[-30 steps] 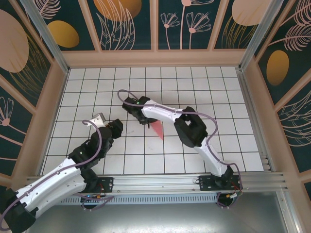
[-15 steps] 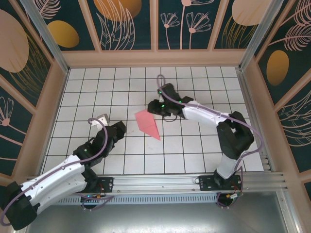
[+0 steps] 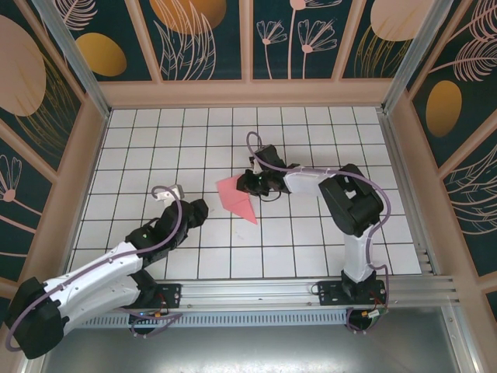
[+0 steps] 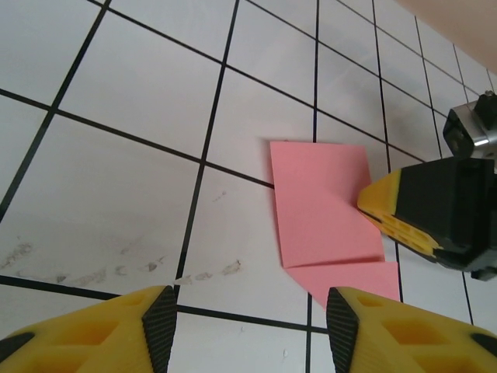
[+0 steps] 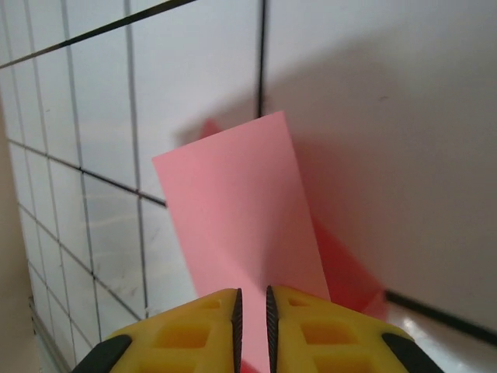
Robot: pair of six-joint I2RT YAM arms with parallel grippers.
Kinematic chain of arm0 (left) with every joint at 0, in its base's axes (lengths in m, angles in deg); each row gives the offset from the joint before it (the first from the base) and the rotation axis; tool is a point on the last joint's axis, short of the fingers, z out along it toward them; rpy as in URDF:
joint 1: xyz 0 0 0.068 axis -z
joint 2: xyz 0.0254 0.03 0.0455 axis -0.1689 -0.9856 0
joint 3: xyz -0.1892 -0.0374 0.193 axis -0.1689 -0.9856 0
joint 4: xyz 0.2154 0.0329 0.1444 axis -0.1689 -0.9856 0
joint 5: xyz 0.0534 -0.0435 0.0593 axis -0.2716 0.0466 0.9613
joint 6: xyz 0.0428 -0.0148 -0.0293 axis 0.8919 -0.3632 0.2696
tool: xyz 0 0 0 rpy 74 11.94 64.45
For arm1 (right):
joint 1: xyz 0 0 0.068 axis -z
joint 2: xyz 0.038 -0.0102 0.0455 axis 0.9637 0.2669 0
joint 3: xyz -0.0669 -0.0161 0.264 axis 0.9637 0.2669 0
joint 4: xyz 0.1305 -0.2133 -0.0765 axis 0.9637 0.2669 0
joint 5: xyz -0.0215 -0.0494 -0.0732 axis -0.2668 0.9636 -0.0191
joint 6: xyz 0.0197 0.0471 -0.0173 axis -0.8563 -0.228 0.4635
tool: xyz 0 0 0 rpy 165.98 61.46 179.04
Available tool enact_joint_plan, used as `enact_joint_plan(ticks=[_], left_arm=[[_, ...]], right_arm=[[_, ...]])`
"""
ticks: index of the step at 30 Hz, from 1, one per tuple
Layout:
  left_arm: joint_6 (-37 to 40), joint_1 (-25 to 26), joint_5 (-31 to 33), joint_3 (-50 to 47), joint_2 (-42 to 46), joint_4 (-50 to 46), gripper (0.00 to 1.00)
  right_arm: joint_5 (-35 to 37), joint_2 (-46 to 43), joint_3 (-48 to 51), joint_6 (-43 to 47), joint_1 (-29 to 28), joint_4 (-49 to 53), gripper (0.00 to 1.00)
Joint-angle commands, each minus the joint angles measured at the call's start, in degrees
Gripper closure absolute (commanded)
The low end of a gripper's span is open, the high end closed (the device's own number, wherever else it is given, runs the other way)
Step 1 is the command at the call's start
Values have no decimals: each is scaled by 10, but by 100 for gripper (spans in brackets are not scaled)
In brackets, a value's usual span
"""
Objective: Fold a paper plane with a square sheet of paper (pick it up from the middle)
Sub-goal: Move the paper to the center of the table.
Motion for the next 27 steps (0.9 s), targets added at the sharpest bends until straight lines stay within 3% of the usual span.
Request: enact_joint_plan(ticks=[1, 11, 23, 27], left_arm=[[15, -3, -18, 21, -8, 18, 43], [41, -4, -98, 51, -94, 61, 40], [31, -23, -234, 118, -253, 101, 40], [13, -33, -257, 121, -279, 109, 40]], right_arm=[[3, 5, 24, -29, 10, -49, 82], [14, -58, 193, -120, 8, -175, 82], [56, -210, 203, -76, 6, -87, 81], [3, -236, 220, -59, -3, -101, 91]])
